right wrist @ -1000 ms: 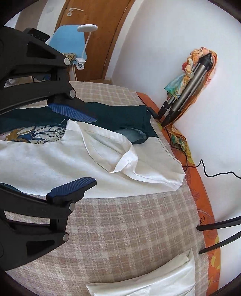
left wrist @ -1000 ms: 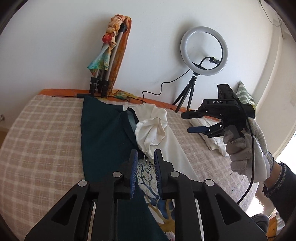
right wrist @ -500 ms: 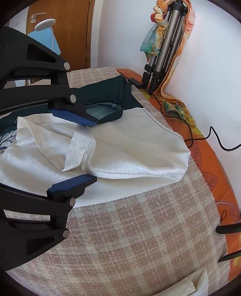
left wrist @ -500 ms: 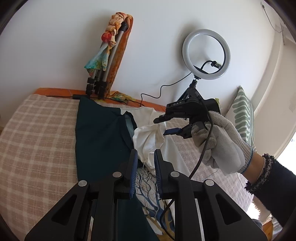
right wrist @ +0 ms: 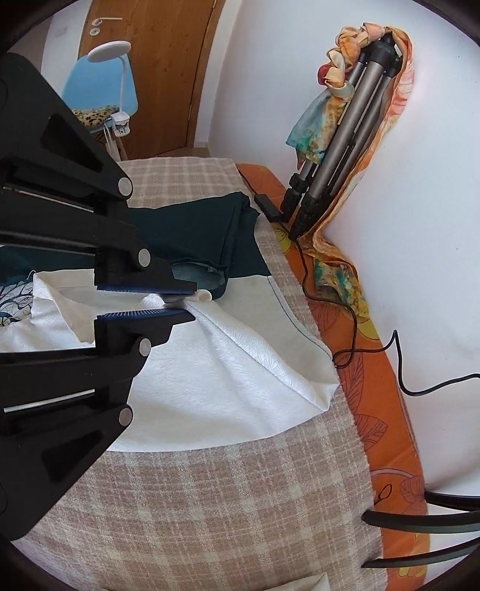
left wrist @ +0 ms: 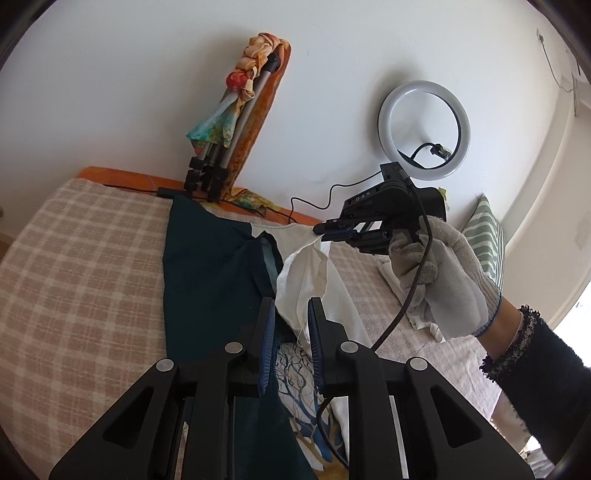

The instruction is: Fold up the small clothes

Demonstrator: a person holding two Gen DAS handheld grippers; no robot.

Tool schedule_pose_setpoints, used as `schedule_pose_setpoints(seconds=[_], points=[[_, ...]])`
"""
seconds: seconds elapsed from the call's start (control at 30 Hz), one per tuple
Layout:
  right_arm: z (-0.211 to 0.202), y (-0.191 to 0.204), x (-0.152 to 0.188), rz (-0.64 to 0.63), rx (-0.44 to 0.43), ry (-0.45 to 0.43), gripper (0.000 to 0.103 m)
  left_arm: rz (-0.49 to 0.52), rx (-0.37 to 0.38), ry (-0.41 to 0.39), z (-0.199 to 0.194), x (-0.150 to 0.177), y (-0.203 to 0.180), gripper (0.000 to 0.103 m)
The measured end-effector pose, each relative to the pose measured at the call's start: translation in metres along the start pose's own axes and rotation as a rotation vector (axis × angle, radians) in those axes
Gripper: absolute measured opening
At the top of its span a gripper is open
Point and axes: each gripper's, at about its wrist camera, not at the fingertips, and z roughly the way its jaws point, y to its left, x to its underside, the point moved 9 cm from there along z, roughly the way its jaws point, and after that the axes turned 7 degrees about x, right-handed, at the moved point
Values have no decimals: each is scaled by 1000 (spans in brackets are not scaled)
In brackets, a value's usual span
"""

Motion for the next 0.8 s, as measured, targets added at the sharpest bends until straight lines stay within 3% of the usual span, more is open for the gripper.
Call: schedule_pose_setpoints(seconds=[0.23, 0.3, 0.33, 0.4, 0.53, 0.63, 0.8], points=[[56, 41, -6, -32, -68, 62, 9, -19, -25, -25, -11, -8, 12, 16], [65, 49, -6, -76, -41, 67, 17, -18, -34, -30, -14, -10, 15, 16], [63, 52, -6, -98, -45, 68, 22, -20, -35, -32, -15, -10, 16, 16], [49, 54, -7, -103, -65, 33, 41, -22, -38, -34, -18, -11, 17, 16], [2, 41, -6, -118, -34, -79, 45, -32, -30, -33, -21, -10, 16, 16], [-22, 31, 19, -200, 33, -112, 45, -11, -32, -37, -23, -10, 13, 16], [-22, 30, 100, -330, 5, -37, 45, -25, -39, -53, -29, -12, 17, 16]])
